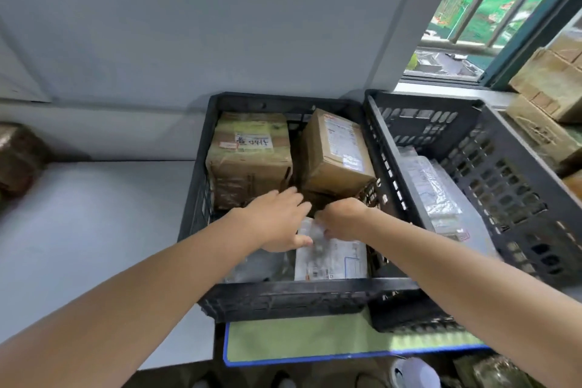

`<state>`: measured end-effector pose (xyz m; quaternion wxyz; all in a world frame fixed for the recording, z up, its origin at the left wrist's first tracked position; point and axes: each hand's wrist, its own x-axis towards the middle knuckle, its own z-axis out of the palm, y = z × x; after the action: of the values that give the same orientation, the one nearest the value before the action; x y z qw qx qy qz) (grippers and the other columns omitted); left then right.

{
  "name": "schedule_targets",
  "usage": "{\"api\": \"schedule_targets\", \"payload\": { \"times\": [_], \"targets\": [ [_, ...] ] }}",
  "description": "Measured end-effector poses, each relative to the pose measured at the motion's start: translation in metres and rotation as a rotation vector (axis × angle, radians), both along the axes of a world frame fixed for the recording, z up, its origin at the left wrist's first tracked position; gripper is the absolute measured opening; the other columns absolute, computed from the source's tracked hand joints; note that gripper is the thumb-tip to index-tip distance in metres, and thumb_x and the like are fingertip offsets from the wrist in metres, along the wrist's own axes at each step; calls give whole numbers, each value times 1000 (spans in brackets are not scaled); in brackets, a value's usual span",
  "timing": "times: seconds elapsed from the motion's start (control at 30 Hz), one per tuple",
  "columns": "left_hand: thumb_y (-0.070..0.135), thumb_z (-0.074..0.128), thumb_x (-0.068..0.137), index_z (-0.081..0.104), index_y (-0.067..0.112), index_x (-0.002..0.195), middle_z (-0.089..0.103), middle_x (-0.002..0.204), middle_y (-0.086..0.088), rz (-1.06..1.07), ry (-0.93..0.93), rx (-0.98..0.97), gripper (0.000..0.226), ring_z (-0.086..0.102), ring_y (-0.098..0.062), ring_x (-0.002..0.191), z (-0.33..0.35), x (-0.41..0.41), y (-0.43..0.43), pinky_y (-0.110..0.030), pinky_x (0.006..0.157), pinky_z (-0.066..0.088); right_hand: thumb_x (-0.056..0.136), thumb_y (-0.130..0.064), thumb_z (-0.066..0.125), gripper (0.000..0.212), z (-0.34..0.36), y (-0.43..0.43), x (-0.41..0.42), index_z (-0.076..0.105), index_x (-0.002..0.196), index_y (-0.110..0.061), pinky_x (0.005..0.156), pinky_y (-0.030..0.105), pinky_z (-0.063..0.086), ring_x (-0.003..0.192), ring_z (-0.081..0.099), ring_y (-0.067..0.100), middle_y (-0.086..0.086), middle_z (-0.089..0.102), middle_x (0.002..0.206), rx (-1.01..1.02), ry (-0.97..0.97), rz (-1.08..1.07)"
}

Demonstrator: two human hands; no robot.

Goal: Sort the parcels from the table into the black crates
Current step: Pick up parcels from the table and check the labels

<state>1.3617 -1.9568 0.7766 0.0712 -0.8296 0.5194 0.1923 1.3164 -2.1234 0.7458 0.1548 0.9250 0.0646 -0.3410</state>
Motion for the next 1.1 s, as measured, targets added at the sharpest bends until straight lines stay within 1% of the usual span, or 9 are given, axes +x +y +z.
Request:
{"api": "schedule_targets", "payload": {
  "times": [0.07, 0.13, 0.27, 0.4, 0.63, 0.73, 0.8, 0.9, 1.1],
  "targets": [
    [57, 44, 98, 41, 11, 143, 42, 142, -11, -17, 51, 114, 65, 39, -29, 130, -5, -5, -6, -42, 100, 42, 103, -31, 47, 32, 0, 2, -3, 60, 129, -16, 94, 39, 50, 121, 57, 25, 5, 59, 131, -106, -39, 13],
    [52, 45, 100, 46, 11, 140, 44, 138, -12, -95, 16, 174, 57, 43, -30, 126, -13, -10, -12, -41, 92, 43, 102, -39, 47, 39, 2, 2, -5, 59, 130, -15, 84, 34, 49, 118, 59, 24, 5, 59, 131, -152, -108, 31],
    [49, 41, 102, 39, 19, 148, 37, 149, -10, -347, -59, 165, 55, 27, -30, 140, -36, -20, -24, -47, 106, 35, 99, -45, 53, 55, 4, -5, -9, 45, 139, -9, 85, 36, 49, 120, 59, 27, 7, 59, 132, -67, 14, -12],
    [31, 39, 106, 27, 24, 155, 20, 162, -9, -554, -159, 219, 52, 5, -30, 150, -65, -26, -35, -54, 113, 26, 97, -17, 58, 35, 7, -19, -9, 55, 132, -10, 80, 29, 42, 116, 59, 25, 8, 62, 128, 31, 89, -96],
    [26, 32, 106, 6, 40, 157, -3, 167, 0, -600, -231, 295, 59, -11, -32, 152, -82, -29, -51, -56, 118, 18, 95, 4, 47, 35, 12, -39, -12, 59, 128, -3, 90, 34, 50, 116, 60, 29, 13, 62, 127, 45, 103, -183],
    [35, 39, 105, 16, 36, 157, 9, 166, -2, -640, -260, 274, 57, -5, -31, 152, -74, -25, -54, -59, 119, 13, 100, -6, 49, 33, 19, -41, -16, 56, 132, -6, 90, 36, 49, 118, 58, 30, 12, 60, 130, 95, 77, -193],
    [52, 36, 102, 23, 30, 157, 15, 165, -7, -593, -244, 224, 60, 2, -31, 152, -62, -22, -54, -60, 119, 11, 101, -17, 52, 33, 25, -41, -19, 56, 133, -9, 82, 33, 45, 116, 58, 28, 10, 59, 130, 145, 47, -184],
    [71, 20, 95, 15, 26, 158, 5, 166, -10, -417, -202, 175, 78, -6, -32, 152, -40, -16, -44, -58, 120, 5, 101, -28, 53, 35, 31, -41, -22, 55, 131, -11, 76, 30, 39, 110, 58, 26, 7, 60, 126, 194, -9, -165],
    [75, 18, 94, 5, 25, 159, -6, 166, -7, -188, -300, 265, 83, -13, -30, 152, -3, -13, -4, -56, 121, 2, 96, -51, 54, 48, 53, -25, -16, 55, 125, -13, 70, 31, 36, 90, 51, 21, 5, 62, 117, 180, -88, -56]
  ]
}}
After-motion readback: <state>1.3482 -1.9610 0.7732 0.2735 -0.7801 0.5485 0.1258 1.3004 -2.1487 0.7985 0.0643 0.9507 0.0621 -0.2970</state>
